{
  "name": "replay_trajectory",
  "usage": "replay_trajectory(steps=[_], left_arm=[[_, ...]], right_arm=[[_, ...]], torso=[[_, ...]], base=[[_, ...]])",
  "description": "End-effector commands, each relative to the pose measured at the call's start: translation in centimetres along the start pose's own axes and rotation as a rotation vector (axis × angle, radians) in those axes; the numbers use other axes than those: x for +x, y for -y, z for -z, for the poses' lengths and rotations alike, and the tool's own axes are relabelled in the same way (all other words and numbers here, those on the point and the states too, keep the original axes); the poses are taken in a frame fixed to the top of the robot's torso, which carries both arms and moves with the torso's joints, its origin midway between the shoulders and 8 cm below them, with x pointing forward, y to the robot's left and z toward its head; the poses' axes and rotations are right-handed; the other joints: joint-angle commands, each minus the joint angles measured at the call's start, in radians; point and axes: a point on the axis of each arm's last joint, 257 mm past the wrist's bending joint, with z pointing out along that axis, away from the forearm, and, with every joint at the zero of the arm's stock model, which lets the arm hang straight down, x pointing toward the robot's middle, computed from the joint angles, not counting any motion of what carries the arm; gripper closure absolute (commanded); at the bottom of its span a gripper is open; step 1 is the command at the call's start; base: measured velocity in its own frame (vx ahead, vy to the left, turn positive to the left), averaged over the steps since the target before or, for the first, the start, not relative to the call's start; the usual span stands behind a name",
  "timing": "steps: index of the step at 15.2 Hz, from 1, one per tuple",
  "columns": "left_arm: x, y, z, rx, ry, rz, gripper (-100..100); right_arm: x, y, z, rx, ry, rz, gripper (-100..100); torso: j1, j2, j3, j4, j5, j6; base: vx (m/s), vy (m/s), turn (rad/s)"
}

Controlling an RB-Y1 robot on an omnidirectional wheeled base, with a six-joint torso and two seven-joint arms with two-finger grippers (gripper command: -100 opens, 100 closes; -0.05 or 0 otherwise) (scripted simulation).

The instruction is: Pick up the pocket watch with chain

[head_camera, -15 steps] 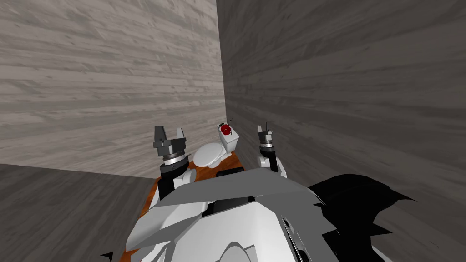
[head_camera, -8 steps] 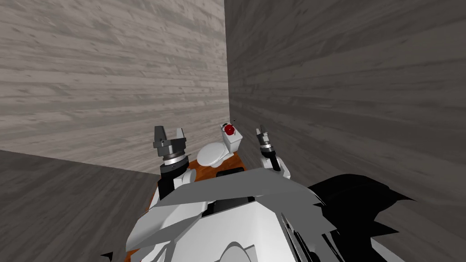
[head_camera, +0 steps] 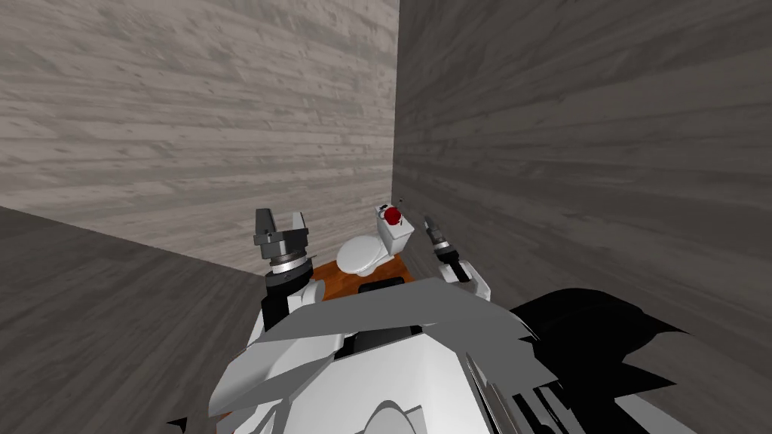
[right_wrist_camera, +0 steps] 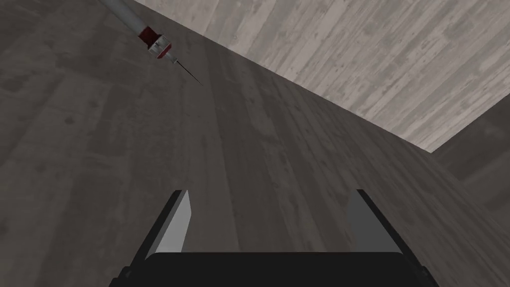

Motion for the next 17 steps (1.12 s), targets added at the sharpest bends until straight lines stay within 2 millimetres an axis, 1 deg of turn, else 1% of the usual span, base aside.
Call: replay_trajectory(steps=[1, 3, 4, 6, 7, 8, 9, 11, 12, 13, 14, 16, 17], left_arm=[[0.0, 0.0, 0.0, 0.0, 0.0, 0.0, 0], [0.0, 0.0, 0.0, 0.0, 0.0, 0.0, 0], [0.0, 0.0, 0.0, 0.0, 0.0, 0.0, 0], [0.0, 0.0, 0.0, 0.0, 0.0, 0.0, 0], [0.0, 0.0, 0.0, 0.0, 0.0, 0.0, 0], [0.0, 0.0, 0.0, 0.0, 0.0, 0.0, 0], [0.0, 0.0, 0.0, 0.0, 0.0, 0.0, 0], [0.0, 0.0, 0.0, 0.0, 0.0, 0.0, 0], [0.0, 0.0, 0.0, 0.0, 0.0, 0.0, 0], [0.0, 0.0, 0.0, 0.0, 0.0, 0.0, 0], [0.0, 0.0, 0.0, 0.0, 0.0, 0.0, 0], [0.0, 0.0, 0.0, 0.0, 0.0, 0.0, 0], [0.0, 0.0, 0.0, 0.0, 0.0, 0.0, 0]], right_arm=[[0.0, 1.7, 0.4, 0.042, -0.025, 0.038, -100], [-0.1, 4.7, 1.3, 0.117, -0.069, 0.106, -100], [-0.1, 4.7, 1.3, 0.117, -0.07, 0.107, -100], [-0.4, 7.8, 2.5, 0.194, -0.116, 0.181, -100], [-0.4, 7.8, 2.5, 0.194, -0.116, 0.181, -100], [-0.8, 9.4, 3.2, 0.234, -0.139, 0.22, -100], [-0.8, 9.4, 3.2, 0.234, -0.139, 0.22, -100], [-1.7, 12.5, 4.7, 0.313, -0.185, 0.301, -100], [-1.7, 12.5, 4.7, 0.313, -0.186, 0.302, -100], [-2.4, 14.0, 5.6, 0.353, -0.209, 0.345, -100], [-2.4, 14.0, 5.6, 0.353, -0.209, 0.345, -100], [-3.9, 16.9, 7.3, 0.433, -0.25, 0.427, -100], [-4.0, 16.9, 7.3, 0.431, -0.254, 0.432, -100]], torso=[[0.0, 0.0, 0.0, 0.0, 0.0, 0.0], [0.0, 0.001, 0.0, 0.0, 0.0, 0.0], [0.0, 0.0, 0.0, 0.0, 0.0, 0.0], [-0.001, 0.0, 0.0, 0.0, 0.0, 0.0], [-0.001, 0.0, 0.0, 0.0, 0.0, 0.0], [-0.001, 0.0, 0.0, 0.0, 0.0, 0.0], [-0.001, 0.0, 0.0, 0.0, 0.0, 0.0], [-0.001, 0.001, 0.0, 0.0, 0.0, 0.0], [0.0, 0.001, 0.0, 0.0, 0.0, 0.0], [0.0, 0.0, 0.0, 0.0, 0.0, 0.0], [-0.001, 0.0, 0.0, 0.0, 0.0, 0.0], [-0.002, 0.001, 0.0, 0.0, 0.0, 0.0], [-0.001, 0.0, 0.0, 0.0, 0.0, 0.0]], base=[[0.045, 0.116, 0.13], [0.051, 0.125, 0.125], [0.061, 0.108, 0.108], [0.055, 0.104, 0.13], [0.054, 0.103, 0.12], [0.06, 0.106, 0.112], [0.057, 0.102, 0.074], [0.049, 0.117, 0.137], [0.067, 0.119, 0.127], [0.065, 0.104, 0.104], [0.057, 0.082, 0.078], [0.06, 0.111, 0.142], [0.063, 0.114, 0.129]])
